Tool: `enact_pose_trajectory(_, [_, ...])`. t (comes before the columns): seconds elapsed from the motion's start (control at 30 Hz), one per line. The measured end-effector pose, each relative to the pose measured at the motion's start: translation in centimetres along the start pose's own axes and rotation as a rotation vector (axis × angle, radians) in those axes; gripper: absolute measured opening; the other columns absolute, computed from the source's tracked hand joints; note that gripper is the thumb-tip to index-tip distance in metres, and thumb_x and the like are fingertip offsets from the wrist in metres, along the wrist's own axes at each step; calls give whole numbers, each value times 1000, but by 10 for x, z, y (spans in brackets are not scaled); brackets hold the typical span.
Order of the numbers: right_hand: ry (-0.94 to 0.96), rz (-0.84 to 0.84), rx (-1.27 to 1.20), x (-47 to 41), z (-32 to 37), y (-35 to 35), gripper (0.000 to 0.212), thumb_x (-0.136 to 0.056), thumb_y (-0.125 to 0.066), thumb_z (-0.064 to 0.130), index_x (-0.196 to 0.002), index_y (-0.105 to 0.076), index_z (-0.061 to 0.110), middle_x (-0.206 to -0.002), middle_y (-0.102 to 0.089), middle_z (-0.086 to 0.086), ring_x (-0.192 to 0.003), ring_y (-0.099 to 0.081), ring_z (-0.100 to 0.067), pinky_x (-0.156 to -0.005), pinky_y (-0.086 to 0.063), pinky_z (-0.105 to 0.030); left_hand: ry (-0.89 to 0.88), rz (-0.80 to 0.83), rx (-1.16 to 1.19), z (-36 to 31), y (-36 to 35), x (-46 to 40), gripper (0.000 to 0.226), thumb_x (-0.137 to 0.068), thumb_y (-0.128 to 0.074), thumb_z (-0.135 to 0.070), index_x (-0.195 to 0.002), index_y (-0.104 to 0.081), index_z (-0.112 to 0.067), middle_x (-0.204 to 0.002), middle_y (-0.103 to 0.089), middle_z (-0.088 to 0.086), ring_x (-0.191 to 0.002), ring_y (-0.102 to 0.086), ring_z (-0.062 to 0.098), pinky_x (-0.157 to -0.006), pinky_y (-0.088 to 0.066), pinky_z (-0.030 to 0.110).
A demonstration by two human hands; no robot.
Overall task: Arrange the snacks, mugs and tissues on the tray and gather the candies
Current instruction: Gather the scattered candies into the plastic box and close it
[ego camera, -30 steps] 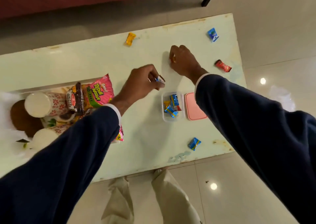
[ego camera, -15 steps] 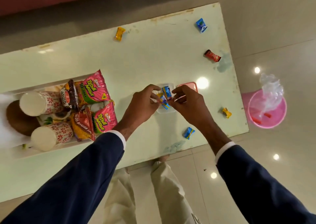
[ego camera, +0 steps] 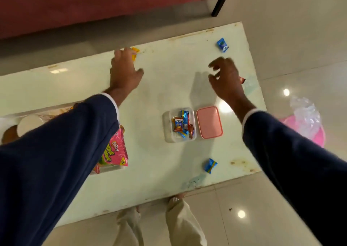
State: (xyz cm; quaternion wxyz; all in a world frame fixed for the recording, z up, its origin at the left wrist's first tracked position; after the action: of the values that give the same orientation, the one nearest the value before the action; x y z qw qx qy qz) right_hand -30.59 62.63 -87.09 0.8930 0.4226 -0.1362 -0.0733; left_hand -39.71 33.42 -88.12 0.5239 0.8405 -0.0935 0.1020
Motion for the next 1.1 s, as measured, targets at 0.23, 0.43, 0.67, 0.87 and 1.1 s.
enact_pose_trajectory(0.23, [105, 137, 467, -103, -39, 0, 59, -89, -63, 29, -143, -41, 22, -140, -39, -19, -125, -41, -44, -106, -35, -47, -191, 24, -285, -9, -22, -37, 54, -94, -68, -25, -142, -45, -21, -148, -38, 17, -132, -42, 41, -103, -41, 55])
enact_pose_trajectory(0.43, [175, 91, 380, -87, -33, -11, 30, -90, -49, -5, -114, -55, 12, -122, -45, -19, -101, -53, -38, -81, -47, -35, -220, 1, -116, -9, -30, -31, 15, -95, -63, -2, -109, -63, -6, -126, -54, 20, -104, -61, 32, -86, -46, 27])
enact_pose_trajectory(0.67, [2, 276, -115, -5, 10, -15, 14, -83, -78, 12, -90, -67, 7, -88, -70, -12, -65, -67, -17, -61, -57, -32, -30, 145, 447, -37, -23, 55, 14, -83, -79, -13, -96, -77, -9, -79, -75, 10, -67, -72, 19, -52, -49, 17])
enact_pose_trajectory(0.87, [-235, 299, -288, 109, 19, -17, 25, -76, -86, 26, -77, -61, 25, -82, -69, -10, -66, -62, -18, -62, -53, -29, -129, 288, 417, -51, -45, 138, 11, -76, -84, -13, -86, -79, -15, -63, -64, -14, -55, -55, -5, -56, -36, 6])
enact_pose_trajectory(1.1, [-372, 203, -462, 150, 24, -33, 23, -82, -82, 15, -98, -65, 16, -86, -68, -1, -67, -69, -12, -63, -56, -23, -169, 290, 373, -48, -57, 168, 33, -86, -78, -9, -116, -67, -15, -112, -66, 0, -81, -63, 10, -70, -45, 5])
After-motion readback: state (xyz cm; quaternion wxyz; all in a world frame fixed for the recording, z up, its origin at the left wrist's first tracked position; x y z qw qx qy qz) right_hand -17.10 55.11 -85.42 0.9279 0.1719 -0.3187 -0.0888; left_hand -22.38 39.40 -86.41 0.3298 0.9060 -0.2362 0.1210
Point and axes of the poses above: each hand's wrist, its own x-axis away from the middle knuckle, its own y-axis out of the back of the hand, z = x × y, the point moved 4 cm from there along -x, towards the middle knuckle
